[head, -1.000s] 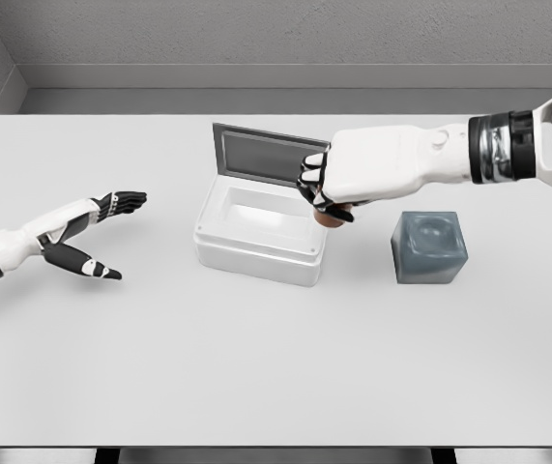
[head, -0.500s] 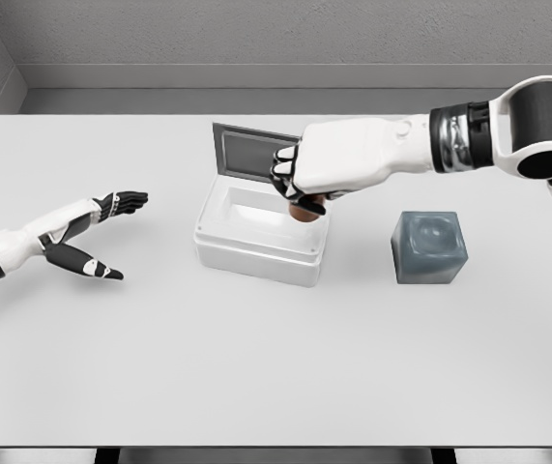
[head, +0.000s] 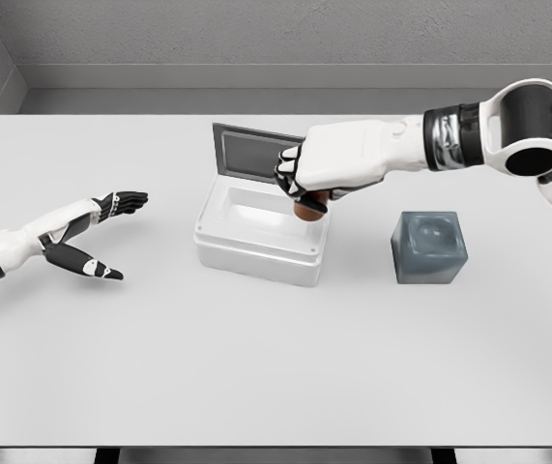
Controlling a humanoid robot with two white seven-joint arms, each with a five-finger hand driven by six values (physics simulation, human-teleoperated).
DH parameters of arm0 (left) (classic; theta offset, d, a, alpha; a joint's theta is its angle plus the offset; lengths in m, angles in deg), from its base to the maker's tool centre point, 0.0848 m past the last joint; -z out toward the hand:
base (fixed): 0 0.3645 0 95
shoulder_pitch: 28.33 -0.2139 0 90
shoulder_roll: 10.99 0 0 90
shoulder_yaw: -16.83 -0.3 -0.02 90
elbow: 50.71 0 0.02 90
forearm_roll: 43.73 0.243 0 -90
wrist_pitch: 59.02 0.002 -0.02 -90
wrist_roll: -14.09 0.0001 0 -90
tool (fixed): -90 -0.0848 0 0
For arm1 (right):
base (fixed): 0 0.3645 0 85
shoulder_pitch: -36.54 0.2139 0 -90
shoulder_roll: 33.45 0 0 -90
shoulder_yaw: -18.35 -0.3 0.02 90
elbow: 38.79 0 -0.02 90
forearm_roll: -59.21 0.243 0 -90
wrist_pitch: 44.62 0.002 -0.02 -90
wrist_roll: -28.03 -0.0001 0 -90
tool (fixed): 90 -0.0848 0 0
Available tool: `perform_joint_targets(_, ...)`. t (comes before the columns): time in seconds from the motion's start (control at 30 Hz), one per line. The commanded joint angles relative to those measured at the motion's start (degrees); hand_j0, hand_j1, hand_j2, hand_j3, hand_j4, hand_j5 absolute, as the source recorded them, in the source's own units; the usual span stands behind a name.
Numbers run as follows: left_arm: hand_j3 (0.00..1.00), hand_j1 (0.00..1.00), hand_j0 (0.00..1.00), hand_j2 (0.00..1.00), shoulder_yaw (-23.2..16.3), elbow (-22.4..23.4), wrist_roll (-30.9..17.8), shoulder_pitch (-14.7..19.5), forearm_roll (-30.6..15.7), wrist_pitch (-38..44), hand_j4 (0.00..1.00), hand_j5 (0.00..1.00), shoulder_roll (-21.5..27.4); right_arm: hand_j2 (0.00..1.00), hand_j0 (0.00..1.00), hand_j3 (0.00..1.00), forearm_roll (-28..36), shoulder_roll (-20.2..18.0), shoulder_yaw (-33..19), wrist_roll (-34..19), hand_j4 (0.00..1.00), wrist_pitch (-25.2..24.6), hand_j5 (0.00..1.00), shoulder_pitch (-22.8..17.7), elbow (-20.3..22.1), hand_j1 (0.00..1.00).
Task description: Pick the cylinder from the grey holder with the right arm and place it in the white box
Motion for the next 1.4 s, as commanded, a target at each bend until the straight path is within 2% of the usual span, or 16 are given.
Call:
perform_joint_targets(0.0, 1.00, 1.00, 1.00, 1.00, 0.0, 0.0, 0.0, 0.0, -0.4, 0.1, 1.00, 1.00, 0.1, 0.13, 0.13, 0.13, 0.3, 0.7, 0.0, 0.1, 0.13, -0.2, 0.13, 0.0, -1.0, 0.13)
perform_joint_targets(0.3, 1.00, 1.00, 1.00, 1.00, 0.0, -0.1, 0.0, -0.1, -0.5, -0.1, 1.00, 1.00, 0.1, 0.13, 0.13, 0.13, -0.4, 2.2, 2.4, 0.1, 0.13, -0.2, 0.13, 0.2, -3.9, 0.13)
perform_joint_targets(0.53, 1.00, 1.00, 1.00, 1.00, 0.0, -0.1, 0.0, -0.1, -0.5, -0.1, 1.00, 1.00, 0.1, 0.13, 0.13, 0.13, -0.4, 2.8, 2.3, 0.1, 0.13, -0.2, 0.13, 0.4, -4.3, 0.13)
perform_joint_targets(0.6, 1.00, 1.00, 1.00, 1.00, 0.0, -0.1, 0.0, -0.1, -0.5, -0.1, 1.00, 1.00, 0.1, 0.13, 0.13, 0.13, -0.4, 3.8, 2.4, 0.1, 0.13, -0.2, 0.13, 0.6, -6.4, 0.13)
perform_joint_targets(1.37, 1.00, 1.00, 1.00, 1.00, 0.1, -0.1, 0.0, -0.2, -0.7, -0.1, 1.00, 1.00, 0.2, 0.13, 0.13, 0.13, -0.6, 3.6, 2.4, 0.1, 0.13, -0.2, 0.13, 1.0, -6.6, 0.13)
